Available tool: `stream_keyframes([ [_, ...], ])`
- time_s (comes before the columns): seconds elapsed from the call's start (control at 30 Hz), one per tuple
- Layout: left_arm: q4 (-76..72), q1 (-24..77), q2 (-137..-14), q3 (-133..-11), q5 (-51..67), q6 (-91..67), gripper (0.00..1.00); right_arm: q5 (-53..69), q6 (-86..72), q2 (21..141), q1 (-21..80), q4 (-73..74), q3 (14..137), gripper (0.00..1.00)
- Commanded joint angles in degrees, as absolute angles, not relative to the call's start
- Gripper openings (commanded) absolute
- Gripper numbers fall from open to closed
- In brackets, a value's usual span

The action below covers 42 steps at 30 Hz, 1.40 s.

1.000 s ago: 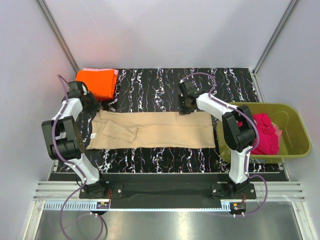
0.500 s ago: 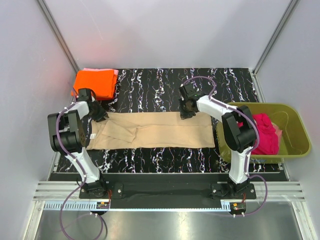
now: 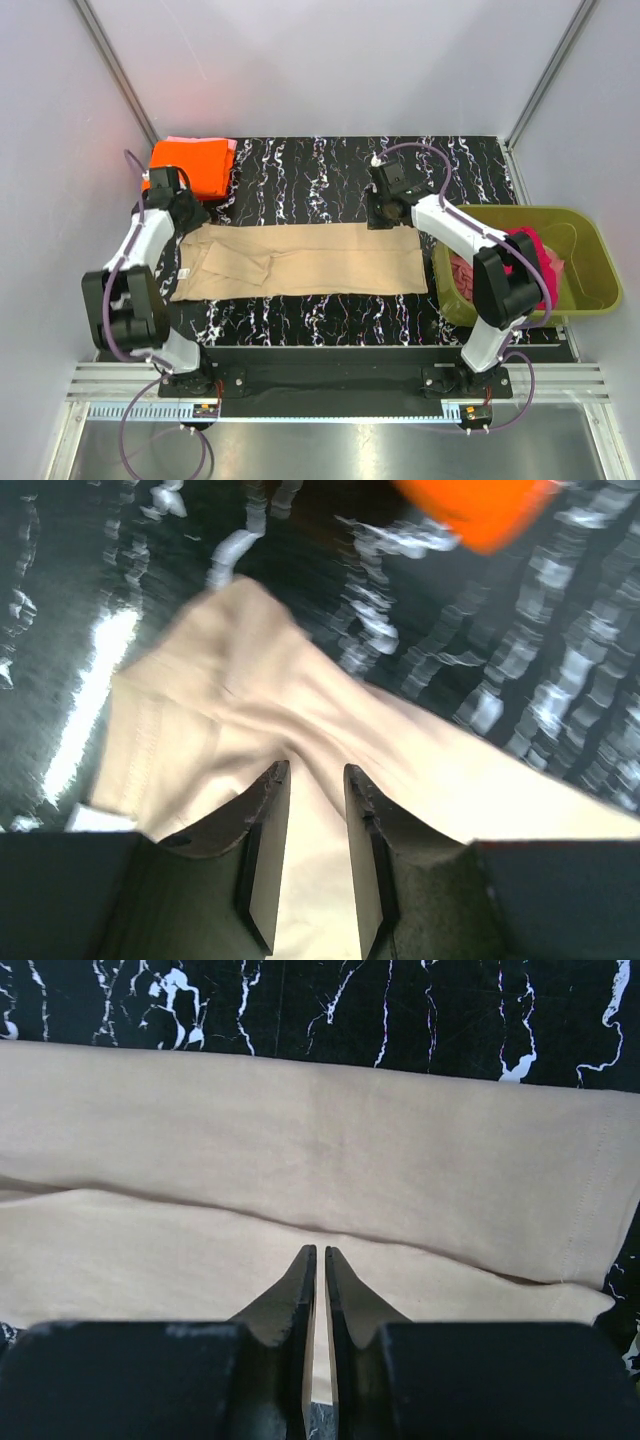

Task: Fold and stack the t-shirts
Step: Fold the tshirt

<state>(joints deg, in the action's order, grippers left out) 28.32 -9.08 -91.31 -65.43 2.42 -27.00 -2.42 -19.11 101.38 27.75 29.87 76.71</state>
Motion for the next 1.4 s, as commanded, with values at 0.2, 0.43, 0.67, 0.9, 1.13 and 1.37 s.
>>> stream_keyframes([
  [0.2, 19.96, 3.41, -79.72, -50.02, 18.72, -30.58, 0.33, 2.02, -21.27, 96.59, 27.68, 29.71, 71.81, 0.08],
  [0.43, 14.68, 9.67, -83.05, -43.43, 17.15, -33.31, 0.33, 3.08, -22.5, 94.22, 28.04, 29.27, 69.87, 0.06],
  [0.67, 10.11, 10.54, -88.68, -41.75, 17.13, -34.19, 0.33, 2.64, -22.24, 93.51, 27.95, 29.27, 69.43, 0.05],
  [0.9, 18.07, 10.9, -82.55, -46.57, 14.51, -34.02, 0.34, 2.64, -22.06, 92.9, 28.04, 29.18, 69.7, 0.05],
  [1.13, 27.25, 10.9, -78.14, -53.18, 3.44, -32.69, 0.35, -3.15, -20.04, 92.11, 28.04, 29.97, 67.94, 0.07],
  [1.37, 23.03, 10.81, -79.71, -50.54, 1.94, -33.84, 0.35, -8.61, -18.81, 96.04, 28.04, 28.74, 66.44, 0.06],
])
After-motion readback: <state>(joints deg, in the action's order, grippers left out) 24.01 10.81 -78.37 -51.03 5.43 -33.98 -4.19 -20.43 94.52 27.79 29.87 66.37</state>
